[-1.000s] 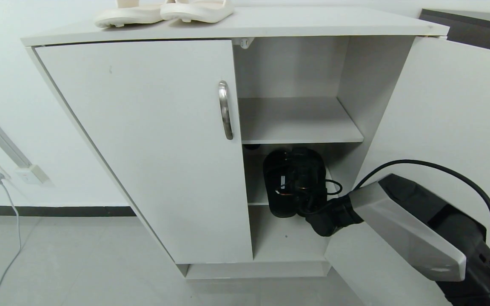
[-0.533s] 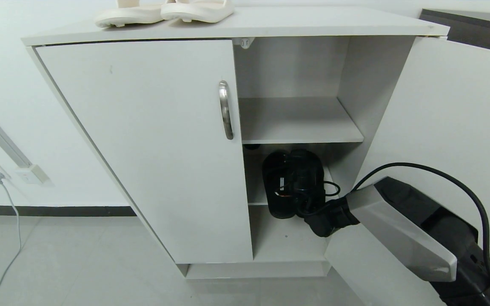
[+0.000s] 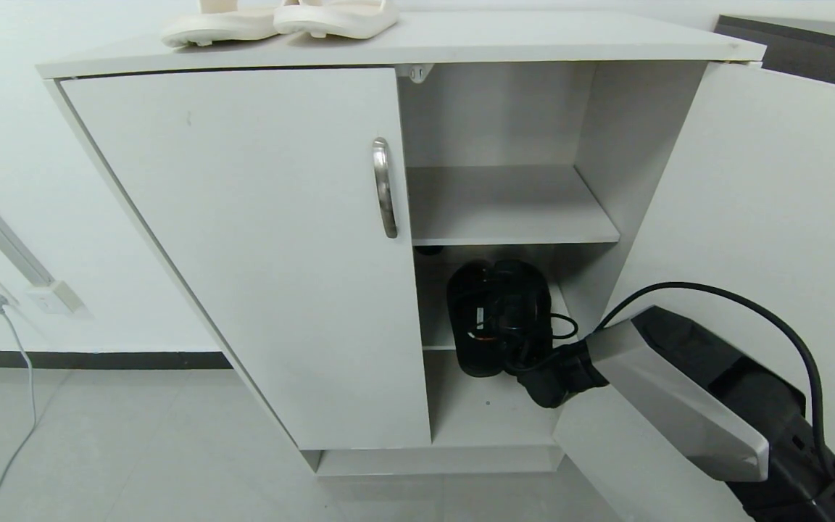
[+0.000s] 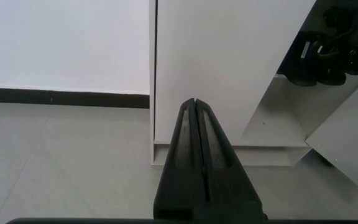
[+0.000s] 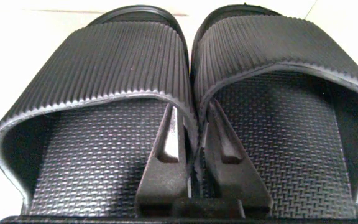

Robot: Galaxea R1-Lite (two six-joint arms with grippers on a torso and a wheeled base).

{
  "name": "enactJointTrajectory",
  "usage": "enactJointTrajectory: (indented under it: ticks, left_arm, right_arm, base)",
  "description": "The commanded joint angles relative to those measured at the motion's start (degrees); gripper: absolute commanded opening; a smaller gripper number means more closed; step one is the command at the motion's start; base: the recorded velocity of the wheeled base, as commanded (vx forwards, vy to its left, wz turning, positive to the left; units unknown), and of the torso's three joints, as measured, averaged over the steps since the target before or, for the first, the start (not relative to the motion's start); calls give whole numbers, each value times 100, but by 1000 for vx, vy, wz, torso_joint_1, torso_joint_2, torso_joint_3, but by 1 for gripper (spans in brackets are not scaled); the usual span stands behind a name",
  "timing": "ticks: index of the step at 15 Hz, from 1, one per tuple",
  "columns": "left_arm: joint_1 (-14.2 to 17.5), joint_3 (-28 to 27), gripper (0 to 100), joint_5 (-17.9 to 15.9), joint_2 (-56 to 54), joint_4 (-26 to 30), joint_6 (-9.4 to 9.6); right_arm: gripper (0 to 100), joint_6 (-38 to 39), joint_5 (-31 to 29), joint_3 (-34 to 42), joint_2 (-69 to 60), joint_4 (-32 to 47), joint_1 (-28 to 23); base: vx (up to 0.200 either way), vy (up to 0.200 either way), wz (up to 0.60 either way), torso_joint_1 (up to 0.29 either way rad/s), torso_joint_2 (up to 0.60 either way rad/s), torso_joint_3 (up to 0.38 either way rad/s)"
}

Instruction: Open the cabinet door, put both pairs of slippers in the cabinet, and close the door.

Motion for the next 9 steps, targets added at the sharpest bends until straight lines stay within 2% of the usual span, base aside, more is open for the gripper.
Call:
enactJointTrajectory:
  ticks: [1,5,9]
  left_arm:
    - [1,1,0,11,8,0,-1]
    - [1,1,0,11,8,0,-1]
    - [1,1,0,19,-1,0,-1]
  right_arm:
    - [100,1,-3,-20,26,-2,2]
    - [100,1,-3,534,-229,-46,55]
    - [100,-7,-11,1712,-932,-530,152]
  base:
    - [0,0,0,0,0,0]
    - [0,0,0,0,0,0]
    - [0,0,0,0,0,0]
